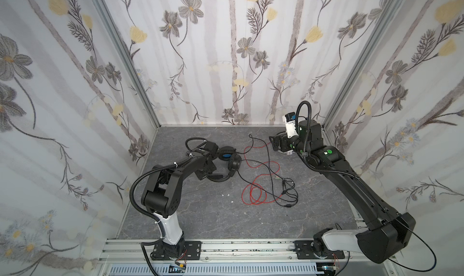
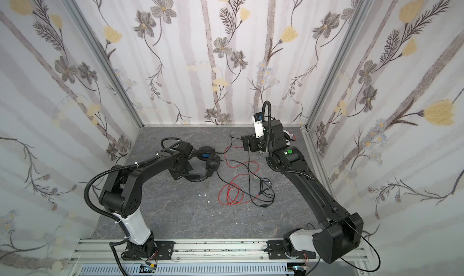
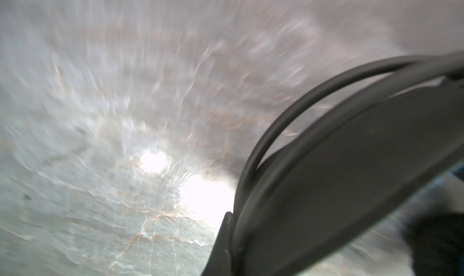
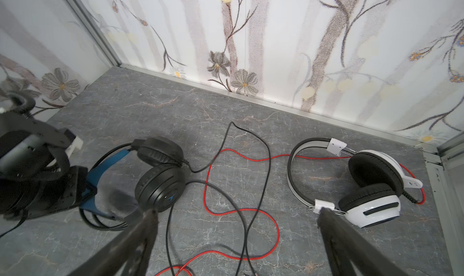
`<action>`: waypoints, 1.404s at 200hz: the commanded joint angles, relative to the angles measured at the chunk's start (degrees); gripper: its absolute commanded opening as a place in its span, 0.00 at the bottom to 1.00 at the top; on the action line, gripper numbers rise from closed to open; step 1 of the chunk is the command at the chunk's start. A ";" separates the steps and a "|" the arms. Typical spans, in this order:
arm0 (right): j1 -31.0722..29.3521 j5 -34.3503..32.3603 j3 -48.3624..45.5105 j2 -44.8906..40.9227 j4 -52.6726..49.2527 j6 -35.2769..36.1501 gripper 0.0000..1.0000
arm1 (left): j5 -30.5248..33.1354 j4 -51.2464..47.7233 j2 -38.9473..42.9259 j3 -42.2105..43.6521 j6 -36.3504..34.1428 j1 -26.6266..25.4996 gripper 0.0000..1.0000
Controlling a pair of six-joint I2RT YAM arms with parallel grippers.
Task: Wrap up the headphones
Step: 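Lift the black headphones with the left gripper while the right gripper lowers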
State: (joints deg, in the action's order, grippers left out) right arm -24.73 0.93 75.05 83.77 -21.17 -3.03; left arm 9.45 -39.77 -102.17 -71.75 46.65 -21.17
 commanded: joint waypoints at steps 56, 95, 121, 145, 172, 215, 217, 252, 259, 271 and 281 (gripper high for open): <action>-0.12 17.30 -15.10 -18.99 14.65 4.46 1.00 | 3.75 -8.89 6.07 -25.75 -35.33 -1.76 0.00; -0.04 15.34 -17.50 -24.12 13.86 6.35 1.00 | -0.71 -13.40 7.34 -34.33 -41.53 -3.56 0.00; -0.14 19.29 -18.39 -23.18 13.13 6.30 1.00 | -4.63 -14.91 7.94 -39.03 -41.26 -4.13 0.00; -0.14 21.67 -21.16 -24.08 15.56 3.56 1.00 | -5.41 -16.91 7.04 -43.49 -41.00 -4.89 0.00; -0.14 22.26 -24.53 -25.14 17.42 2.75 1.00 | -6.32 -19.07 5.90 -47.52 -42.31 -5.54 0.00; -0.13 23.27 -26.70 -26.87 18.72 2.70 0.99 | -11.81 -24.19 4.80 -54.01 -44.40 -5.90 0.00; -0.07 23.49 -26.77 -26.87 18.84 2.51 0.99 | -12.17 -24.38 4.83 -54.29 -44.40 -5.90 0.00; -0.10 26.62 -28.00 -27.60 21.52 0.44 0.97 | -16.18 -27.68 4.86 -60.50 -44.02 -5.96 0.00; -0.14 26.95 -28.17 -27.80 22.12 0.04 0.97 | -16.75 -28.30 4.62 -62.20 -43.83 -5.97 0.00; -0.14 27.75 -28.28 -28.01 23.34 -0.72 0.97 | -17.54 -29.33 4.26 -64.77 -43.39 -5.96 0.00; -0.14 28.59 -28.29 -28.05 24.56 -1.50 0.97 | -18.40 -30.24 3.62 -67.03 -43.23 -5.91 0.00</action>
State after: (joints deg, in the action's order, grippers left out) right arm -24.80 26.48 46.92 56.01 -2.70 -2.15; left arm -4.62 -68.51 -97.69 -134.78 2.61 -27.11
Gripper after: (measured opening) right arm 0.973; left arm 0.067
